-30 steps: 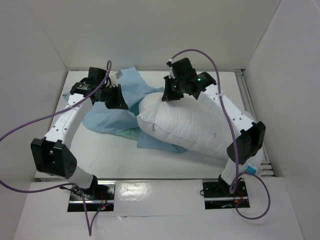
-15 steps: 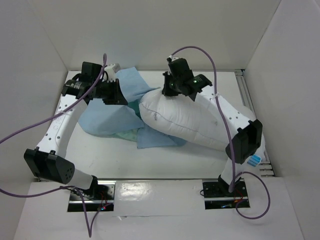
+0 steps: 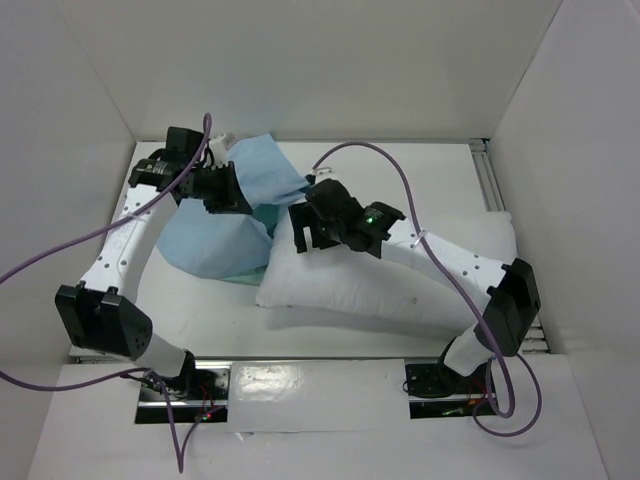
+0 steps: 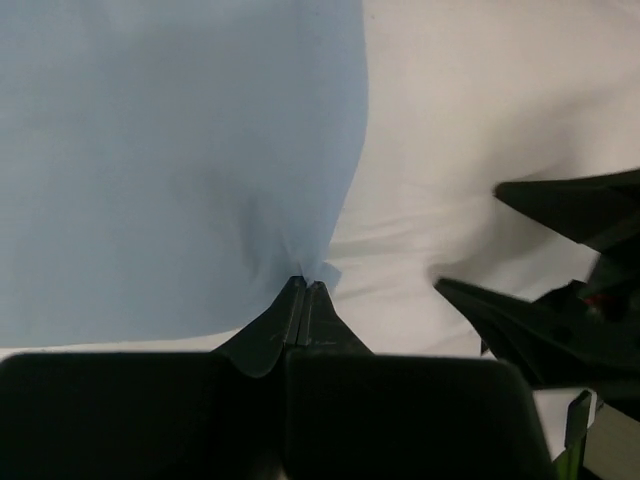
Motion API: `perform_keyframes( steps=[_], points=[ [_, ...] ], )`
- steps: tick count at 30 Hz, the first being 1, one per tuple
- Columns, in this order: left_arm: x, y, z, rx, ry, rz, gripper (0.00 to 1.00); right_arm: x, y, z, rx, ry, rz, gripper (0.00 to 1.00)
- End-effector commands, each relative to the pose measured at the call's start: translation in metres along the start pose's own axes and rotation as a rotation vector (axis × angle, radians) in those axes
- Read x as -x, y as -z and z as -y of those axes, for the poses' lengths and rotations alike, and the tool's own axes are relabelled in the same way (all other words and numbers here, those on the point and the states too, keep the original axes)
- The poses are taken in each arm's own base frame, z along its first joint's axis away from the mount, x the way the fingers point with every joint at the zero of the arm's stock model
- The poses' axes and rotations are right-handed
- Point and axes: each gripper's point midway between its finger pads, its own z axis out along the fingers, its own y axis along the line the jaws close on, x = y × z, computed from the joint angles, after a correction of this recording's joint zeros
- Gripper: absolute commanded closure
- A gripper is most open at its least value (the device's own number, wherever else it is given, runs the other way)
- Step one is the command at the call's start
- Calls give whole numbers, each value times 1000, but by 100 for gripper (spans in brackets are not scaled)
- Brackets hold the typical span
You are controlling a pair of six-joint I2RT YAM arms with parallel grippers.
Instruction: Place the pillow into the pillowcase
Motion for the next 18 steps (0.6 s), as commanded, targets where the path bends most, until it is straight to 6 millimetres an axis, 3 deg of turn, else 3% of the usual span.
perform_keyframes(
  steps=[1, 2, 3, 4, 5, 7, 8, 9, 10, 11, 14, 16, 18],
  points=[
    [12, -20, -18, 56, 31, 4, 100, 15, 29, 9, -44, 15, 38, 8],
    [17, -27, -28, 100, 33, 12, 100, 19, 36, 3, -30, 51, 46, 0],
    [23, -39, -46, 158, 75, 1, 100, 17, 46, -8, -8, 92, 33, 0],
    [27, -37, -43, 155, 79, 14, 100, 15, 43, -2, -47, 112, 17, 0],
    [31, -54, -56, 166, 96, -5, 96, 4, 46, -17, -47, 171, -3, 0],
    [34, -67, -62, 172, 120, -24, 64, -13, 42, -16, -151, 263, -45, 0],
    [28, -77, -68, 184, 145, -59, 45, -27, 45, -29, -157, 305, -56, 0],
    [27, -75, -71, 190, 167, -62, 20, -31, 44, -28, -201, 341, -48, 0],
    [29, -71, -68, 187, 161, -50, 15, -39, 39, -34, -211, 354, -54, 0],
    [16, -71, -71, 195, 184, -73, 12, -50, 40, -42, -200, 378, -70, 0],
    [-6, -52, -68, 210, 211, -58, 16, -61, 26, -52, -175, 372, -81, 0],
    [-18, -37, -63, 213, 235, -34, 26, -81, 10, -41, -224, 397, -124, 0],
    [-40, -38, -62, 190, 268, -58, 27, -90, -4, -26, -287, 391, -141, 2]
  ],
)
